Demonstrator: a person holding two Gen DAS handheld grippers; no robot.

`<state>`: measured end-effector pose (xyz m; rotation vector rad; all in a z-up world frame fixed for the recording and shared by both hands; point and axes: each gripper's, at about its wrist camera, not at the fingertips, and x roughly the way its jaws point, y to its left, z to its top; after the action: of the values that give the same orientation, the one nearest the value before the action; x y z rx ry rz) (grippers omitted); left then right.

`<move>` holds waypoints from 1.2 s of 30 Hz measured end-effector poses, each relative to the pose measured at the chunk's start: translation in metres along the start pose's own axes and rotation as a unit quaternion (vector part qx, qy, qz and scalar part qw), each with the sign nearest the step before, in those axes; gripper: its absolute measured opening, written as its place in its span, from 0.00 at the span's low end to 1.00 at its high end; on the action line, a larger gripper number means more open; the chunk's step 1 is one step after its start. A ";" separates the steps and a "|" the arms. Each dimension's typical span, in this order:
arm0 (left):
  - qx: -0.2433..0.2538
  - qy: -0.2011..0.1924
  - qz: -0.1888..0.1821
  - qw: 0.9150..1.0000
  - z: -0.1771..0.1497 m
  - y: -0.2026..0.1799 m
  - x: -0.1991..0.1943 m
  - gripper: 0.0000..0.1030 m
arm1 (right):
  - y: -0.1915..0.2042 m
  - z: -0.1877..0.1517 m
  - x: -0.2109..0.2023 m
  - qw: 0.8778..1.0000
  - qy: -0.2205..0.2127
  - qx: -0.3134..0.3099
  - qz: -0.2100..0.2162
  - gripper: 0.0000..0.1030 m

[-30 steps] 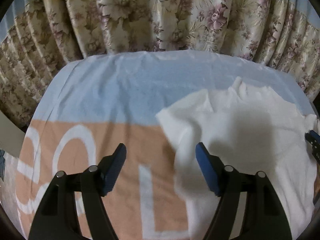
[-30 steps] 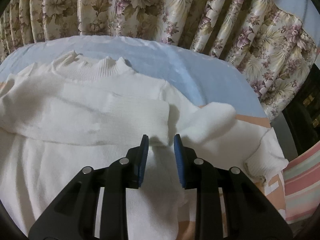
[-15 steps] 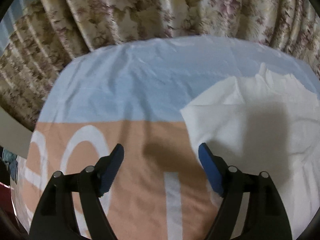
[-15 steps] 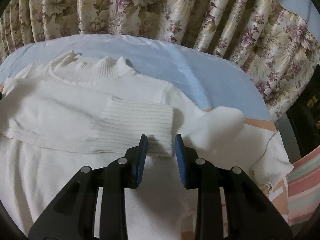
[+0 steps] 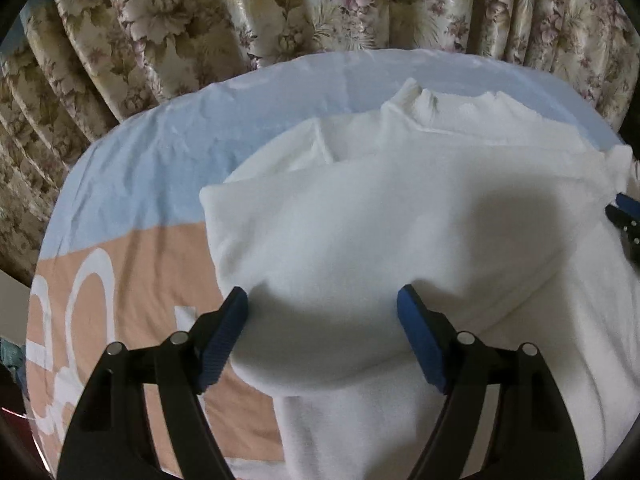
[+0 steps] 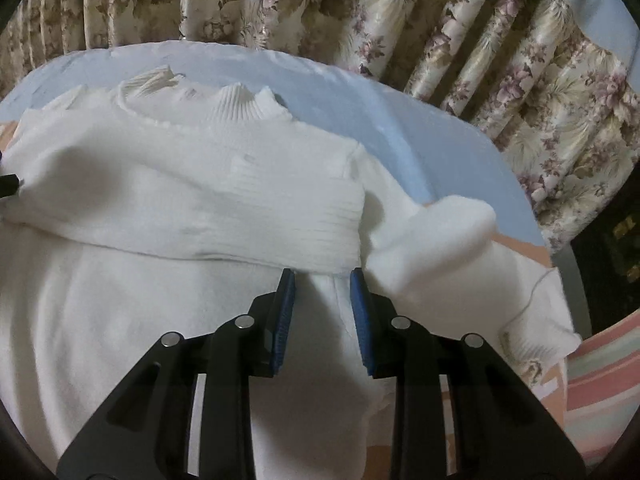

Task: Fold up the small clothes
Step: 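Move the right tool to the other ribbed cuff and close on it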

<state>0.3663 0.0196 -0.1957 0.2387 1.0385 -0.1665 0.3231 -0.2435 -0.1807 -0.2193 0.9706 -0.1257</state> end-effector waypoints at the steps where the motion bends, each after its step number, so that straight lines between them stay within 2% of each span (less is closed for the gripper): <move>1: -0.002 0.002 0.001 1.000 0.003 0.000 -0.002 0.75 | -0.002 0.000 -0.001 1.000 -0.001 0.003 0.005 0.28; 2: -0.003 -0.001 0.000 1.000 0.004 0.001 -0.007 0.75 | -0.005 0.001 -0.004 1.000 -0.002 0.010 0.017 0.29; 4: -0.014 -0.023 -0.019 0.999 0.011 0.001 -0.025 0.76 | -0.021 0.003 -0.017 0.997 -0.016 0.047 0.053 0.39; 5: -0.020 -0.032 -0.026 0.999 0.010 0.001 -0.035 0.80 | -0.037 0.005 -0.029 0.994 -0.033 0.077 0.065 0.50; 6: -0.025 -0.040 -0.031 0.998 0.011 0.000 -0.043 0.84 | -0.050 0.005 -0.037 0.992 -0.046 0.096 0.064 0.58; 7: -0.030 -0.051 -0.038 0.998 0.015 -0.001 -0.053 0.85 | -0.063 0.004 -0.045 0.991 -0.058 0.111 0.057 0.59; 10: -0.026 -0.066 -0.058 0.996 0.022 -0.011 -0.070 0.86 | -0.108 -0.004 -0.056 0.989 -0.066 0.129 0.010 0.59; 13: -0.011 -0.071 -0.073 0.995 0.027 -0.028 -0.076 0.86 | -0.151 -0.028 -0.044 0.991 -0.028 0.129 -0.022 0.59; 16: 0.004 -0.065 -0.071 0.995 0.027 -0.042 -0.069 0.86 | -0.167 -0.050 -0.029 0.993 0.012 0.116 -0.035 0.54; 18: 0.007 -0.055 -0.075 0.996 0.025 -0.051 -0.061 0.86 | -0.170 -0.059 -0.023 0.992 0.025 0.120 -0.026 0.48; 24: 0.012 -0.043 -0.074 0.996 0.015 -0.061 -0.053 0.86 | -0.163 -0.062 -0.009 0.992 0.039 0.118 -0.028 0.41; 27: 0.010 -0.043 -0.075 0.996 0.012 -0.058 -0.055 0.86 | -0.165 -0.060 -0.011 0.991 0.044 0.123 -0.027 0.43; 29: 0.008 -0.045 -0.077 0.996 0.012 -0.055 -0.056 0.86 | -0.167 -0.058 -0.020 0.990 0.030 0.140 -0.009 0.51; 34: -0.001 -0.044 -0.075 0.996 0.013 -0.048 -0.053 0.86 | -0.160 -0.060 -0.009 0.990 0.053 0.127 -0.016 0.50; 36: -0.004 -0.044 -0.077 0.996 0.013 -0.046 -0.053 0.86 | -0.162 -0.060 -0.007 0.989 0.052 0.136 -0.018 0.38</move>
<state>0.3390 -0.0265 -0.1490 0.1422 0.9693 -0.3083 0.2682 -0.4074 -0.1682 0.0211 1.0422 -0.3025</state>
